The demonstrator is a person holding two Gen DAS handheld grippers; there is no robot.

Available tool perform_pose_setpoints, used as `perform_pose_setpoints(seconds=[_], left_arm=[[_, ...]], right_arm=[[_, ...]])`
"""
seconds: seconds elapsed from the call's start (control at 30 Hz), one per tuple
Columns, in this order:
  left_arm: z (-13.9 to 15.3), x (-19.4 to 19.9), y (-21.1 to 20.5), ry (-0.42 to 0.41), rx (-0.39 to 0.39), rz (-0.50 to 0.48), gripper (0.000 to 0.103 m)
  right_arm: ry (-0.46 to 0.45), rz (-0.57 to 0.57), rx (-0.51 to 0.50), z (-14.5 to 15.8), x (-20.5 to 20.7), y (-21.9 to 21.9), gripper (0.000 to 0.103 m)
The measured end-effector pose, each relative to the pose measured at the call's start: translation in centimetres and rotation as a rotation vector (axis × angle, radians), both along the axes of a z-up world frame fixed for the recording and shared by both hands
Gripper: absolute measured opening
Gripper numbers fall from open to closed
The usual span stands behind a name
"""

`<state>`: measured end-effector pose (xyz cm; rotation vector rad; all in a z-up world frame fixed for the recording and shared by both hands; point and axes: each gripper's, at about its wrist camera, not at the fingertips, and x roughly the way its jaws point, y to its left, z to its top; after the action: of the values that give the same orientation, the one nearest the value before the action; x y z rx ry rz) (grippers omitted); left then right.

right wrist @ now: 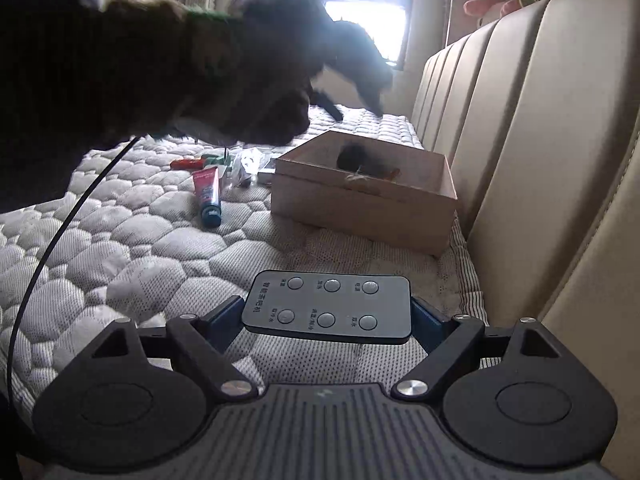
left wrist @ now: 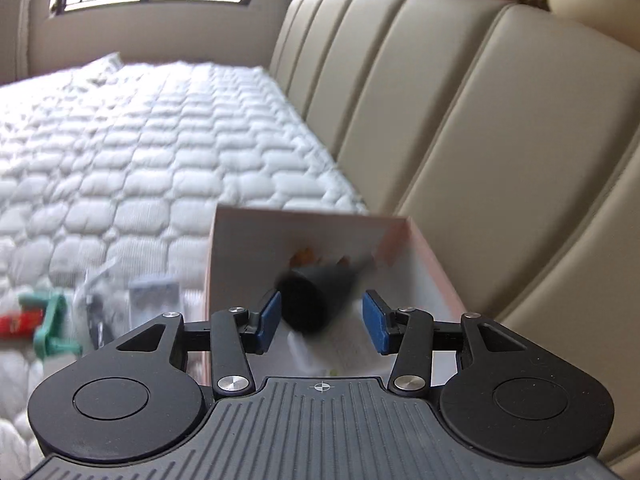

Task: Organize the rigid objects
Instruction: 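Place the black cup in the pink box with the left gripper while the right gripper drops the remote in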

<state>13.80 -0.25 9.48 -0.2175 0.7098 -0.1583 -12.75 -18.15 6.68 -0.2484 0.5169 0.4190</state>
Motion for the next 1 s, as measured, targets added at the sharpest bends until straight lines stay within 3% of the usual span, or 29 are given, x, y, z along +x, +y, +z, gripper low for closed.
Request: perform_pose_setpoints(seconds=[0.4,0.63,0.77,0.87,1.0], left_arm=[[-1.2,-7.8,4.9,-0.002,-0.069,-0.074,0.049],[-3.2,-12.9,8.8,0.017,-0.101,-0.105,0.049],[-4.2,-14.8,11.5,0.026,-0.114,-0.063,0.049],[-5.0,-15.7,13.6,0.038,-0.140,-0.004,0.049],[-5.6,-17.2,16.2,0.055,-0.141,0.045,0.049]], right_arm=[[0.042,-0.039,-0.025,-0.3,1.3,0.3,0.087],[0.040,-0.081,-0.022,2.2,4.5,1.6,0.087],[-0.049,-0.144,0.004,6.0,8.3,2.8,0.087],[-0.070,-0.195,0.093,8.8,12.8,3.8,0.088],[0.019,-0.197,0.123,9.5,19.5,5.9,0.088]])
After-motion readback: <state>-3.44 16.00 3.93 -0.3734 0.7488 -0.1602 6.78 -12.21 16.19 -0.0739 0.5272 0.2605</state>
